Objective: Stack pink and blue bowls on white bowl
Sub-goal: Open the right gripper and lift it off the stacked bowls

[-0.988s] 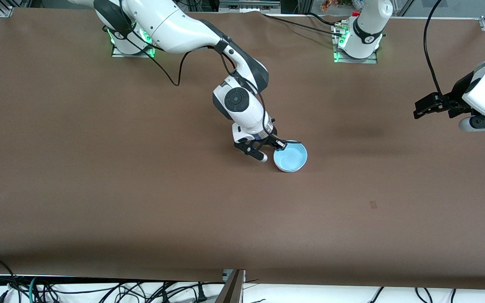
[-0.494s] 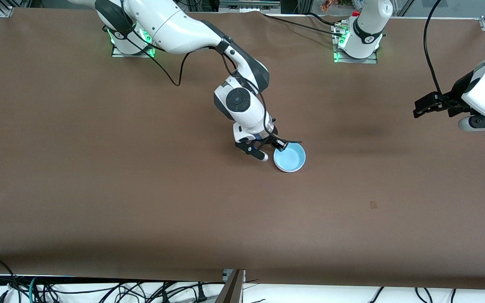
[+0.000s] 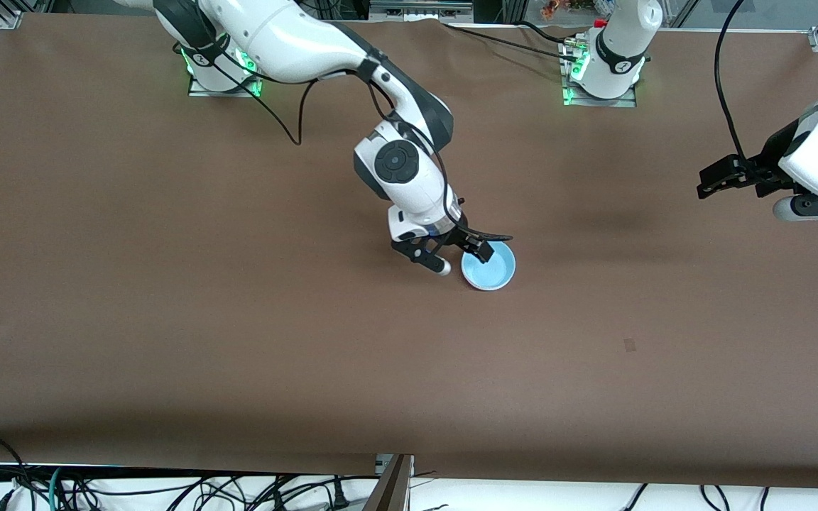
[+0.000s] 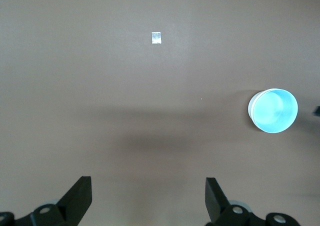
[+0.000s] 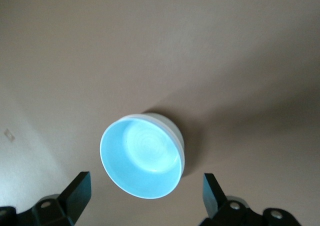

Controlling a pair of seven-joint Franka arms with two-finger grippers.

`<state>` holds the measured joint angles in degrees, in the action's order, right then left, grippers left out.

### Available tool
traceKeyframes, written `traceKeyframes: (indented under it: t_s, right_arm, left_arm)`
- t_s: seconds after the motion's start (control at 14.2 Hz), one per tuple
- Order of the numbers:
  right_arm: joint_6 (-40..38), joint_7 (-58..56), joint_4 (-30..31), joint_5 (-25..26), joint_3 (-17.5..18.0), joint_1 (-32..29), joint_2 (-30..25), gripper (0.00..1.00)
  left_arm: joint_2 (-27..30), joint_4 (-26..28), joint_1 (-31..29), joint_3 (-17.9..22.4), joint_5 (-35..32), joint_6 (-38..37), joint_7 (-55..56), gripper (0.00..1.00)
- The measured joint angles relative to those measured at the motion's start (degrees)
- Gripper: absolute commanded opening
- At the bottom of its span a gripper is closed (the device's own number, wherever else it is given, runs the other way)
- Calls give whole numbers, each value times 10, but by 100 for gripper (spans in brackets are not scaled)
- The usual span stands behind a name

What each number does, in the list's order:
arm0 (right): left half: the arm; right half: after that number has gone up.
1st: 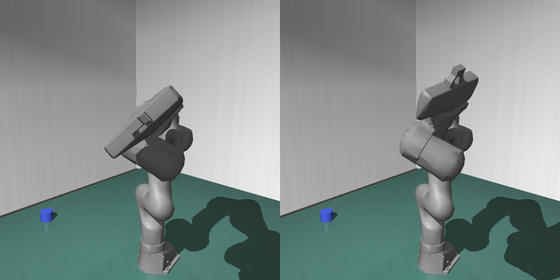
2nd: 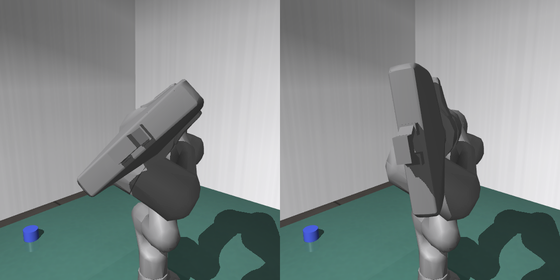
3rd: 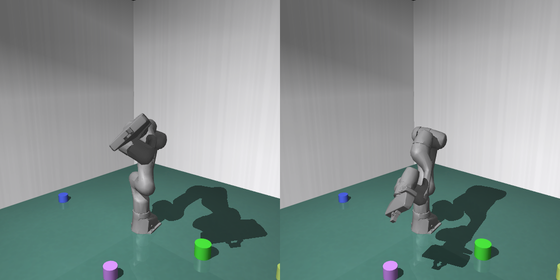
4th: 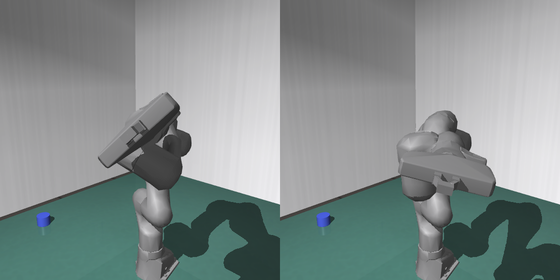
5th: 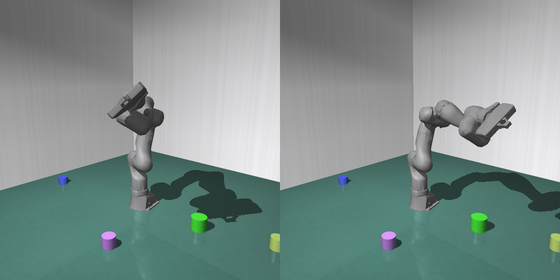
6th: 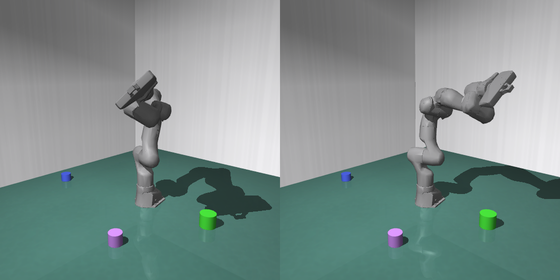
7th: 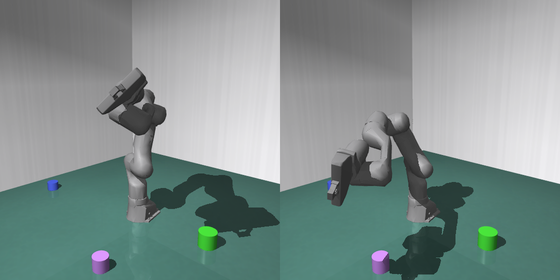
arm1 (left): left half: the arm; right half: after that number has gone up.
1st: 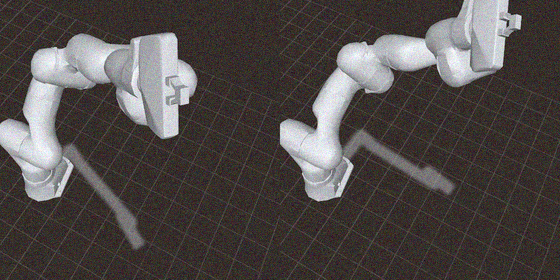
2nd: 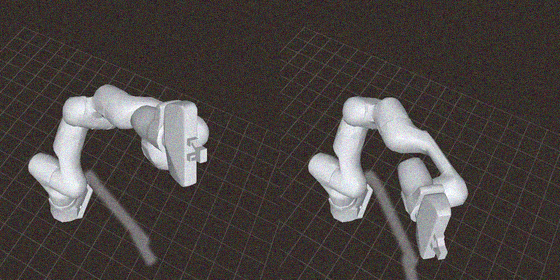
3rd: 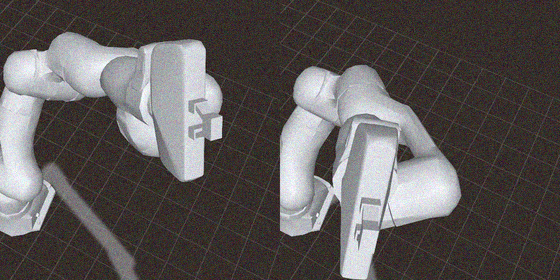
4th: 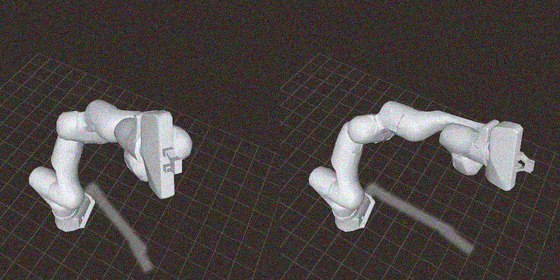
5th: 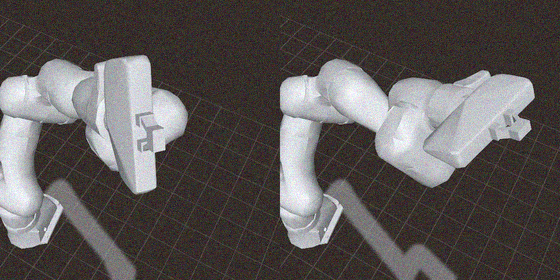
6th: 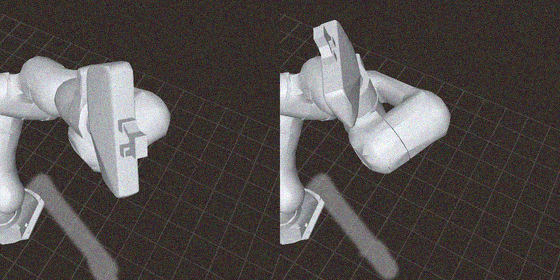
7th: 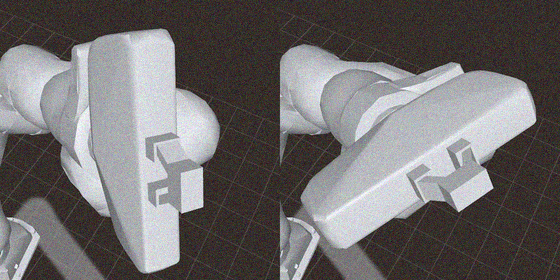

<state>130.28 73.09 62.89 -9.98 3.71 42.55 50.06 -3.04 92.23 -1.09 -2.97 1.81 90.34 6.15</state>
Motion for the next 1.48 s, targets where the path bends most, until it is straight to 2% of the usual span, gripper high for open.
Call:
traceKeyframes:
  t_s: [0.35,0.56,0.99,1.13,1.27,1.48]
  right_arm:
    - [-215,-106,2,0,-78,-14,-142,99]
    - [-301,-209,61,-1,-120,-25,-230,99]
    - [-338,-386,261,0,-207,-27,-410,99]
    - [-336,-414,307,0,-230,-27,-435,99]
    - [-328,-438,325,11,-249,-27,-437,99]
    - [-315,-507,337,57,-255,-57,-441,99]
  left_arm:
    - [0,0,0,0,0,-1,0,100]
    - [0,0,0,0,0,-2,0,100]
    - [0,-1,0,0,0,-2,1,100]
    - [0,-1,0,0,0,-3,1,100]
    - [0,-2,0,0,0,-3,1,100]
    - [0,-2,0,0,0,-3,1,100]
